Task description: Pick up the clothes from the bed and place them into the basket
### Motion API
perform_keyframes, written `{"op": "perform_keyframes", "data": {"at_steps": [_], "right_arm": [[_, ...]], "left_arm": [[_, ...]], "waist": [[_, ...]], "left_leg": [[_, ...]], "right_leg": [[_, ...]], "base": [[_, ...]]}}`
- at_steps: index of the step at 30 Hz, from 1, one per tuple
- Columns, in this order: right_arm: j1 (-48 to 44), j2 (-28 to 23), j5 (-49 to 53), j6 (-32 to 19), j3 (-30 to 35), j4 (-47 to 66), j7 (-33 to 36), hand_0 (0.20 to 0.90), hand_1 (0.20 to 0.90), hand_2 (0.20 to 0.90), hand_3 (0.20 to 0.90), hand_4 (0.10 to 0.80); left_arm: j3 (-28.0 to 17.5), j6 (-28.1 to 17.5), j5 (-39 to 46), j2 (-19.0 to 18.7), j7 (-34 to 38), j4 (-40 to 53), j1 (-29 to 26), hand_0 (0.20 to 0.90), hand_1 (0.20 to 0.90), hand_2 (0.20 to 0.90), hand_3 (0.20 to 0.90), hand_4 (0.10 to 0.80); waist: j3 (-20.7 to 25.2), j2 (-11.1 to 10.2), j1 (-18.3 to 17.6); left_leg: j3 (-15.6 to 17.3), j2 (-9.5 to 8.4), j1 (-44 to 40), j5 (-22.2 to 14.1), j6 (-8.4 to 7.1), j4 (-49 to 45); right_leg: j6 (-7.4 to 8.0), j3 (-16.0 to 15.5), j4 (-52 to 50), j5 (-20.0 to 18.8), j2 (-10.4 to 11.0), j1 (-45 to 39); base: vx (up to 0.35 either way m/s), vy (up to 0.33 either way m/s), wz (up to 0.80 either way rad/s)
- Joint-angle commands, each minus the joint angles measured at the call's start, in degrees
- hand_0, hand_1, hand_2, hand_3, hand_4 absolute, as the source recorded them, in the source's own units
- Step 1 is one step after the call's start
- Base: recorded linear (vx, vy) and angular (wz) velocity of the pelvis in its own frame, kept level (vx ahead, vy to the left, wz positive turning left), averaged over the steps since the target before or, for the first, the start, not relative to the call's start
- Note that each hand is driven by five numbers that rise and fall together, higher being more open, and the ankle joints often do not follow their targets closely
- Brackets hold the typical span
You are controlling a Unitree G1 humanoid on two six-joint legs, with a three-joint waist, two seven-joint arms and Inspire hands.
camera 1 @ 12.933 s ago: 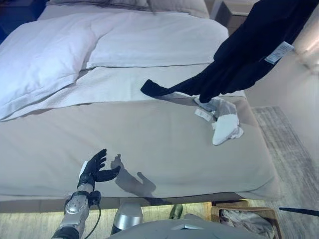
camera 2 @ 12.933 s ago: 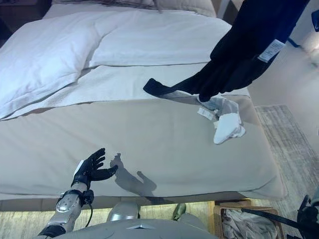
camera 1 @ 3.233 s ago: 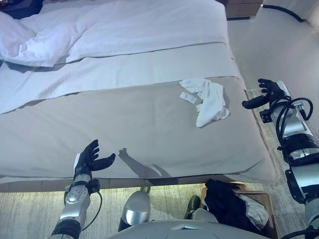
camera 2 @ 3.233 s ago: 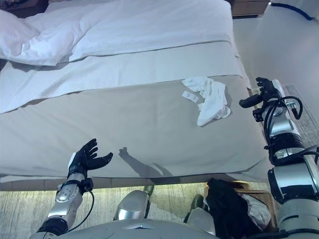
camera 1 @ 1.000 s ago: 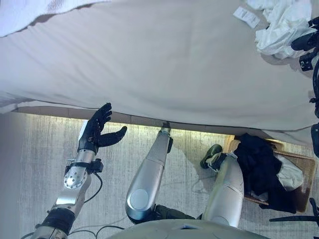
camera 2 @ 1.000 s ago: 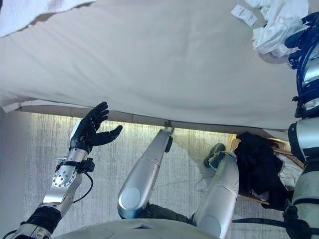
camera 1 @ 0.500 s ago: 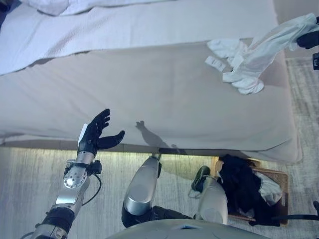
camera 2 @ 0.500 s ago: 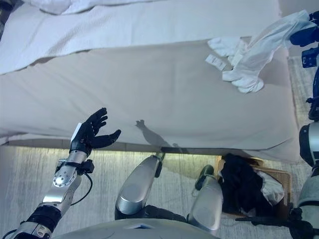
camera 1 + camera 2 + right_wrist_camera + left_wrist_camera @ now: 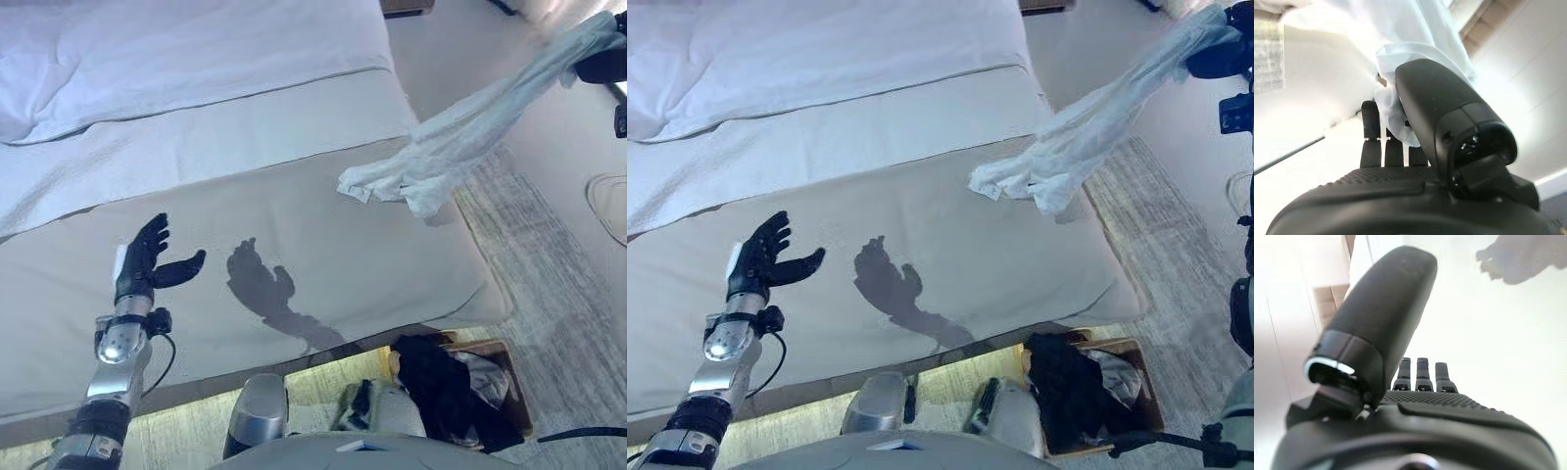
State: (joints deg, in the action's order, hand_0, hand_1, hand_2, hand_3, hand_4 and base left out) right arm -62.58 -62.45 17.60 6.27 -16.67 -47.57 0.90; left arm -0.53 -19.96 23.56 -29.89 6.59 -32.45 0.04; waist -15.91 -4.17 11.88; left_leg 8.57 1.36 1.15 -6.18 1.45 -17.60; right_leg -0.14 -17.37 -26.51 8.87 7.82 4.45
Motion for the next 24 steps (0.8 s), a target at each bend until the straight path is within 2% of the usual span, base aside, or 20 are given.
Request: {"op": "perform_keyframes", "data": {"at_steps": [1, 4, 8, 11, 12, 13, 14, 16, 17, 18, 19, 21, 22, 24], "right_arm": [[-6.2, -9.4, 3.1, -4.1, -2.8, 1.8, 3.1, 0.300, 0.300, 0.300, 0.200, 0.100], [-8.3, -9.8, 3.5, -4.0, -3.5, 1.5, 3.4, 0.300, 0.300, 0.300, 0.200, 0.100], [-11.9, -10.6, 3.1, -3.9, -6.5, 0.7, 2.3, 0.300, 0.300, 0.300, 0.200, 0.100], [-12.8, -11.2, 2.8, -3.3, -7.2, 0.4, 1.7, 0.300, 0.300, 0.300, 0.200, 0.100], [-12.6, -11.5, 3.0, -3.1, -7.2, 0.4, 1.9, 0.300, 0.300, 0.300, 0.200, 0.100], [-13.2, -12.2, 4.8, -3.2, -7.8, 0.2, 1.9, 0.300, 0.300, 0.300, 0.200, 0.100], [-13.9, -12.6, 5.9, -3.6, -8.3, -0.2, 1.9, 0.300, 0.300, 0.300, 0.200, 0.100], [-14.0, -13.2, 6.7, -4.9, -8.2, -0.9, 1.8, 0.300, 0.300, 0.300, 0.200, 0.100], [-14.0, -13.2, 6.7, -5.0, -8.2, -0.9, 1.8, 0.300, 0.300, 0.300, 0.200, 0.100], [-13.9, -13.4, 6.6, -5.1, -8.1, -0.6, 2.0, 0.300, 0.300, 0.300, 0.200, 0.100], [-14.0, -13.5, 7.0, -4.9, -8.1, 0.2, 2.8, 0.300, 0.300, 0.300, 0.200, 0.100], [-13.2, -13.9, 7.2, -4.3, -7.5, 1.8, 5.0, 0.300, 0.300, 0.300, 0.200, 0.100], [-12.8, -14.0, 7.1, -3.7, -6.8, 2.4, 6.2, 0.300, 0.300, 0.300, 0.200, 0.100], [-12.8, -14.2, 7.3, -3.5, -5.7, 1.8, 7.8, 0.300, 0.300, 0.300, 0.200, 0.100]], "left_arm": [[-0.3, -4.4, 0.3, -2.4, -1.7, 0.9, 0.5, 0.900, 0.900, 0.900, 0.900, 0.800], [2.1, -4.1, 0.0, -1.1, -0.4, 1.0, -0.6, 0.900, 0.900, 0.900, 0.900, 0.800], [3.7, -4.4, -0.9, 0.9, 0.7, 0.0, -0.7, 0.900, 0.900, 0.900, 0.900, 0.800], [3.5, -3.5, -0.4, 1.7, 0.8, -0.4, -0.8, 0.900, 0.900, 0.900, 0.900, 0.800], [3.4, -3.1, 0.3, 1.8, 0.6, -0.5, -1.4, 0.900, 0.900, 0.900, 0.900, 0.800], [3.7, -3.4, -0.1, 2.0, 0.9, -0.8, -2.4, 0.900, 0.900, 0.900, 0.900, 0.800], [4.2, -4.0, -0.2, 2.1, 1.4, -0.8, -2.8, 0.900, 0.900, 0.900, 0.900, 0.800], [4.6, -5.1, -0.3, 2.4, 2.0, -0.9, -3.2, 0.900, 0.900, 0.900, 0.900, 0.800], [4.6, -5.1, -0.2, 2.4, 2.0, -0.9, -3.2, 0.900, 0.900, 0.900, 0.900, 0.800], [4.6, -5.5, -0.1, 2.3, 2.2, -1.2, -3.4, 0.900, 0.900, 0.900, 0.900, 0.800], [4.7, -5.6, 0.1, 2.2, 2.7, -1.5, -3.6, 0.900, 0.900, 0.900, 0.900, 0.800], [4.7, -4.9, 0.7, 2.1, 3.2, -1.8, -4.4, 0.900, 0.900, 0.900, 0.900, 0.800], [4.8, -4.8, 0.7, 2.0, 3.2, -1.9, -4.8, 0.900, 0.900, 0.900, 0.900, 0.800], [5.6, -5.2, 0.9, 1.7, 4.1, -1.8, -5.3, 0.900, 0.900, 0.900, 0.900, 0.800]], "waist": [[9.6, -1.6, 0.4], [9.2, -1.9, 0.0], [8.9, -1.4, -0.6], [8.9, -1.1, -1.2], [8.5, -1.6, -1.7], [8.2, -2.6, -2.7], [7.9, -3.3, -3.4], [8.0, -4.2, -4.7], [8.1, -4.2, -4.8], [8.6, -4.2, -5.5], [9.5, -3.5, -6.2], [10.5, -2.1, -6.8], [10.8, -1.8, -7.3], [11.3, -1.2, -7.2]], "left_leg": [[-4.4, -6.78, 6.9, 1.2, -0.90, 4.7], [-5.3, -5.72, 8.6, 3.6, -3.05, 4.8], [-4.2, -4.10, 9.0, 8.1, -5.07, 9.5], [-3.1, -3.99, 10.0, 11.2, -6.06, 11.7], [-3.0, -4.00, 10.1, 10.2, -5.92, 9.2], [-2.1, -2.75, 9.8, 7.9, -5.77, 3.7], [-2.3, -1.58, 9.3, 7.3, -6.06, -0.7], [-4.4, 0.22, 6.9, 5.3, -5.83, -5.3], [-4.5, 0.23, 6.8, 5.5, -5.76, -5.0], [-5.2, 0.93, 4.0, 4.0, -5.46, -2.5], [-6.4, 1.50, 0.7, 3.2, -5.49, 3.1], [-7.0, 1.30, -1.7, 2.5, -5.52, 10.0], [-6.2, 1.63, -2.5, 2.4, -5.77, 11.3], [-7.5, 1.23, -3.4, 3.1, -5.91, 14.3]], "right_leg": [[3.62, 1.1, 10.3, -3.3, -4.8, -11.7], [1.94, 1.8, 16.2, -1.2, -6.1, -12.1], [0.65, 2.4, 19.3, -0.3, -8.5, -12.6], [0.33, 4.0, 21.8, -0.9, -9.7, -13.6], [0.21, 4.3, 21.3, -0.9, -9.2, -13.1], [-0.16, 3.2, 20.3, -1.4, -7.8, -11.5], [-0.44, 2.7, 20.0, -1.9, -6.7, -10.6], [-0.42, 2.5, 18.9, -2.4, -5.0, -9.0], [-0.40, 2.4, 18.9, -2.6, -4.9, -8.8], [-0.12, 2.5, 18.3, -2.2, -4.5, -8.2], [0.15, 2.5, 17.9, -1.7, -4.7, -7.8], [0.91, 2.7, 17.2, -1.4, -4.9, -7.4], [1.11, 2.6, 17.3, -1.3, -4.9, -7.3], [1.46, 2.5, 18.4, -1.5, -5.2, -7.8]], "base": [[-0.205, -0.129, -0.09], [-0.239, -0.120, -0.03], [-0.142, -0.101, 0.00], [-0.159, -0.067, 0.17], [-0.272, -0.023, -0.50], [-0.296, 0.025, -0.34], [-0.289, 0.068, -0.07], [-0.181, 0.110, 0.11], [-0.098, 0.132, 0.05], [-0.048, 0.165, -0.04], [-0.041, 0.207, -0.02], [-0.039, 0.179, 0.06], [-0.047, 0.141, -0.02], [-0.056, 0.100, -0.16]]}}
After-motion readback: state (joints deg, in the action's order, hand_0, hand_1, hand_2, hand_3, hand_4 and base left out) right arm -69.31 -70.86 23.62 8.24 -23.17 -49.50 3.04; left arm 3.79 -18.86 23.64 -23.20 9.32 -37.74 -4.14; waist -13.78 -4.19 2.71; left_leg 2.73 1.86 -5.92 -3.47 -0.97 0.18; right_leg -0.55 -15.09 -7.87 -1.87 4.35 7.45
